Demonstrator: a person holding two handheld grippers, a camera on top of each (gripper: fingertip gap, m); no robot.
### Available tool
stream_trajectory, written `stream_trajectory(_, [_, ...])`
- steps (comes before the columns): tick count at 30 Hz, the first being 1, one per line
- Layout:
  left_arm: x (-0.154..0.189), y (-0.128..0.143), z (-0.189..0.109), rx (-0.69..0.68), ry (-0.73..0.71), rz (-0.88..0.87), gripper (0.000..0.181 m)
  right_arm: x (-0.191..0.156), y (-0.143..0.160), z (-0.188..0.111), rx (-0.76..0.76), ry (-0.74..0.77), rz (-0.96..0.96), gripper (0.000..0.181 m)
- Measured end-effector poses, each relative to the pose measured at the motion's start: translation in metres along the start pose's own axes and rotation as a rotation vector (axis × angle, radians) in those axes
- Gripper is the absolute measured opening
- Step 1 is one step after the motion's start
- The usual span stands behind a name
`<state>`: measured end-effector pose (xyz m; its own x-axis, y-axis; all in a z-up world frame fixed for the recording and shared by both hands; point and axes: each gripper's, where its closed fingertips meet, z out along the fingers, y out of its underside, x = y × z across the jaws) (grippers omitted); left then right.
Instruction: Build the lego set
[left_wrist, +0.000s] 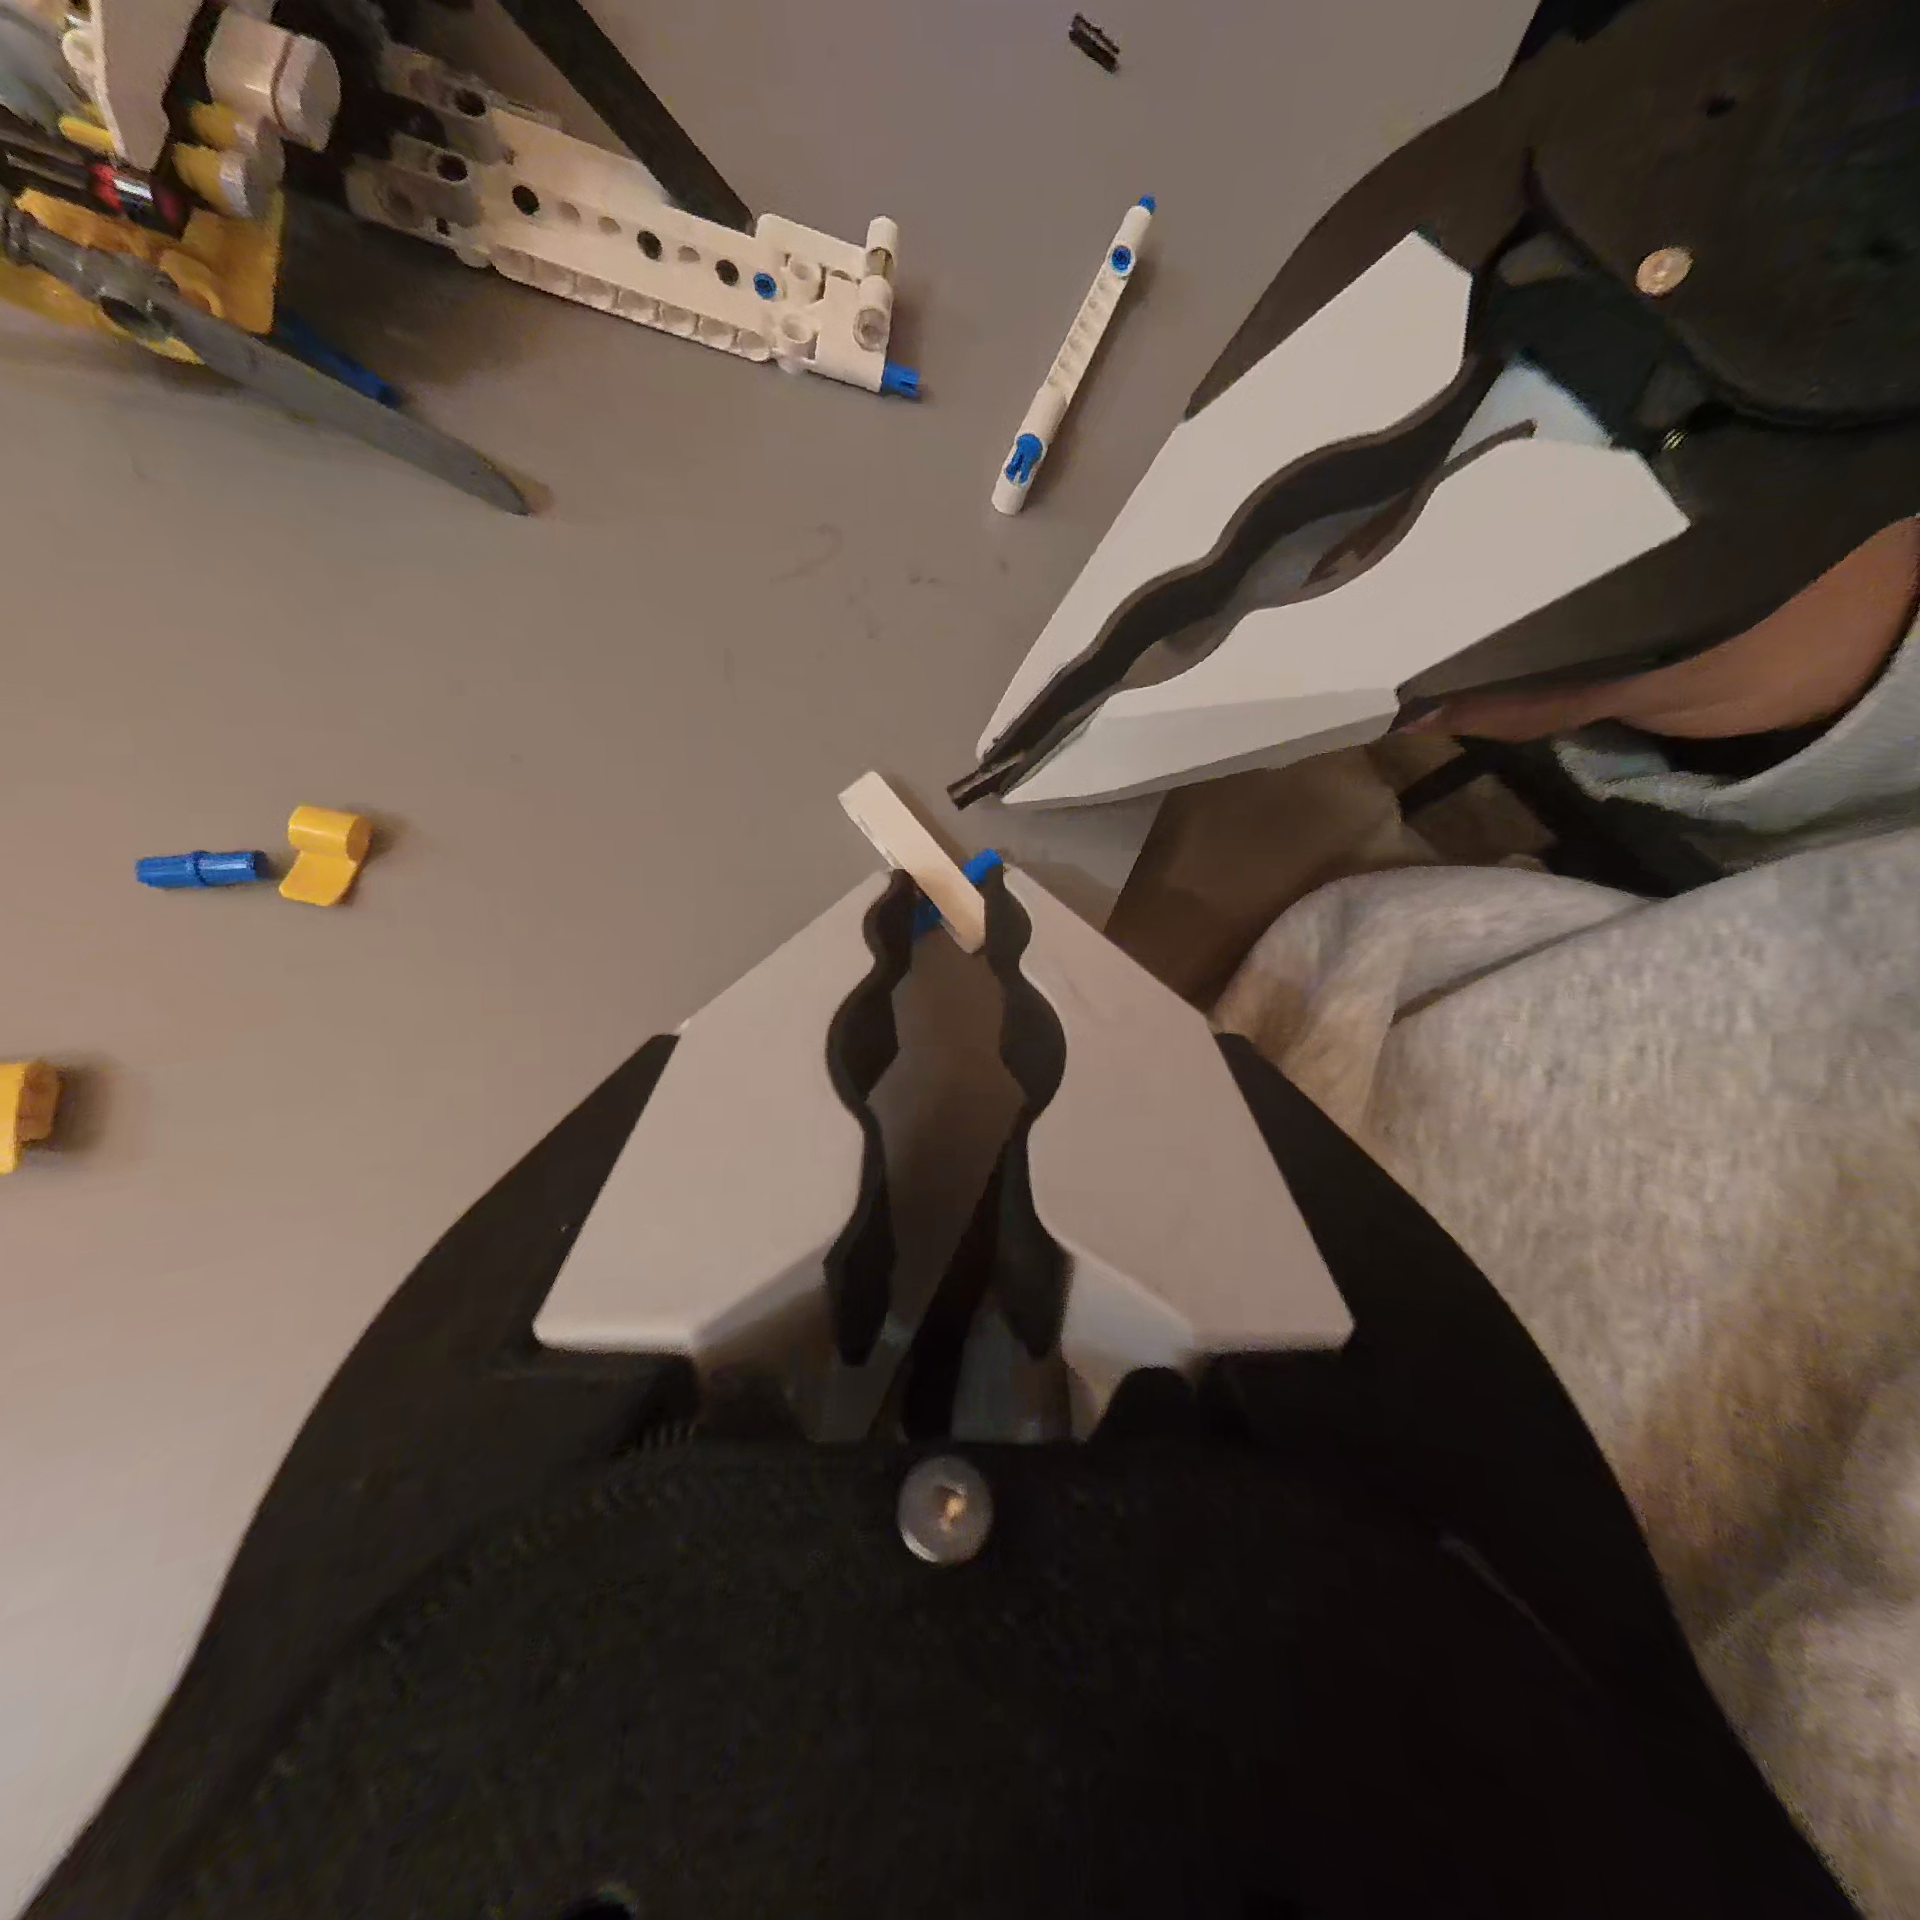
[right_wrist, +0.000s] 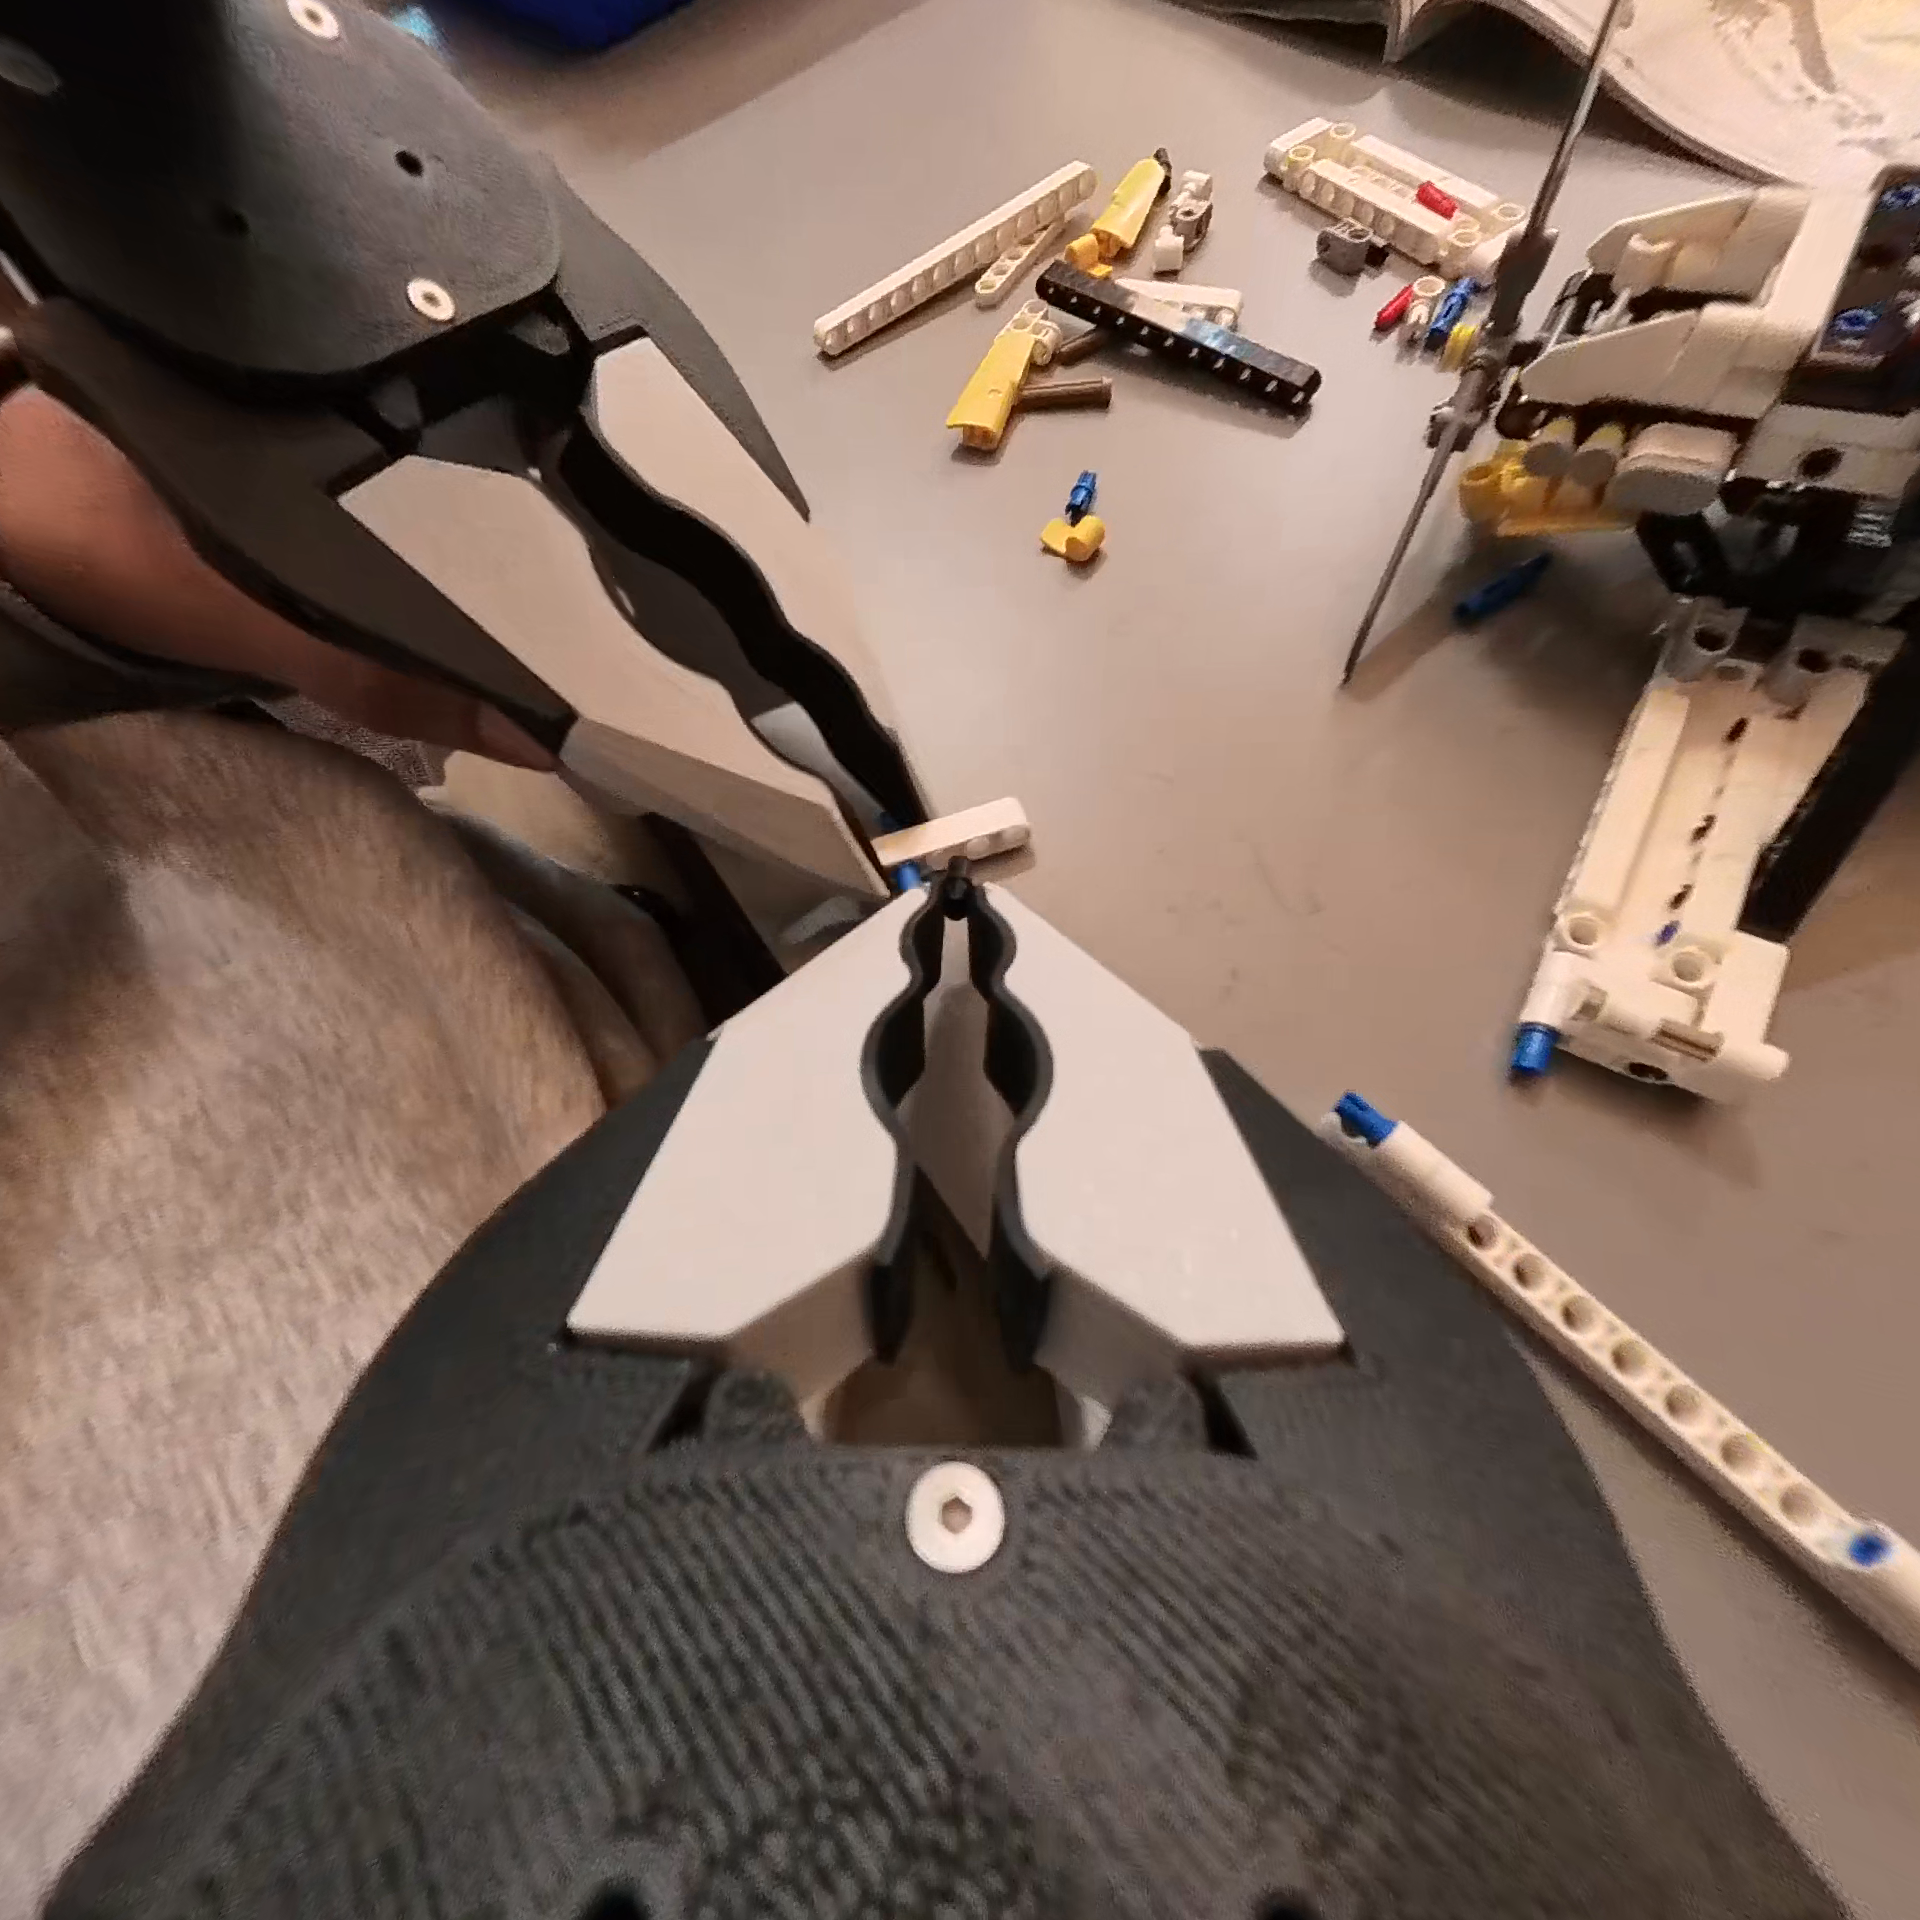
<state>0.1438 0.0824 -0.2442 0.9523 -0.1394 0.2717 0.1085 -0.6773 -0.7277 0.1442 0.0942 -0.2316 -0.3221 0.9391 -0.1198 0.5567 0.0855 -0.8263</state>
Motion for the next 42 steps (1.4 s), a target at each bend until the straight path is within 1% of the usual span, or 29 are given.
stream_trajectory(6, [0.003,-0.004,-0.006,0.063,0.141,-0.156,0.011,-0.009,0.000,0.002,-0.003,-0.050,-0.070,0.003])
stream_trajectory(9, [0.005,-0.005,-0.008,0.079,0.206,-0.208,0.011,-0.011,0.001,0.003,-0.013,-0.060,-0.130,0.003])
stream_trajectory(13, [0.005,-0.007,-0.011,0.098,0.257,-0.250,0.011,-0.012,-0.002,0.003,-0.018,-0.074,-0.188,0.003])
stream_trajectory(18, [0.006,-0.006,-0.010,0.089,0.257,-0.235,0.010,-0.012,-0.003,0.003,-0.017,-0.074,-0.240,0.003])
stream_trajectory(26, [0.005,-0.005,-0.009,0.083,0.243,-0.224,0.010,-0.011,-0.002,0.005,-0.006,-0.081,-0.230,0.003])
stream_trajectory(31, [0.004,-0.005,-0.008,0.075,0.229,-0.221,0.009,-0.010,-0.002,0.006,0.020,-0.081,-0.163,0.003])
stream_trajectory(36, [0.003,-0.005,-0.007,0.074,0.209,-0.225,0.009,-0.009,-0.002,0.007,0.067,-0.088,-0.042,0.003])
stream_trajectory(42, [0.001,-0.003,-0.006,0.057,0.185,-0.228,0.009,-0.008,-0.001,0.009,0.044,-0.068,-0.022,0.003])
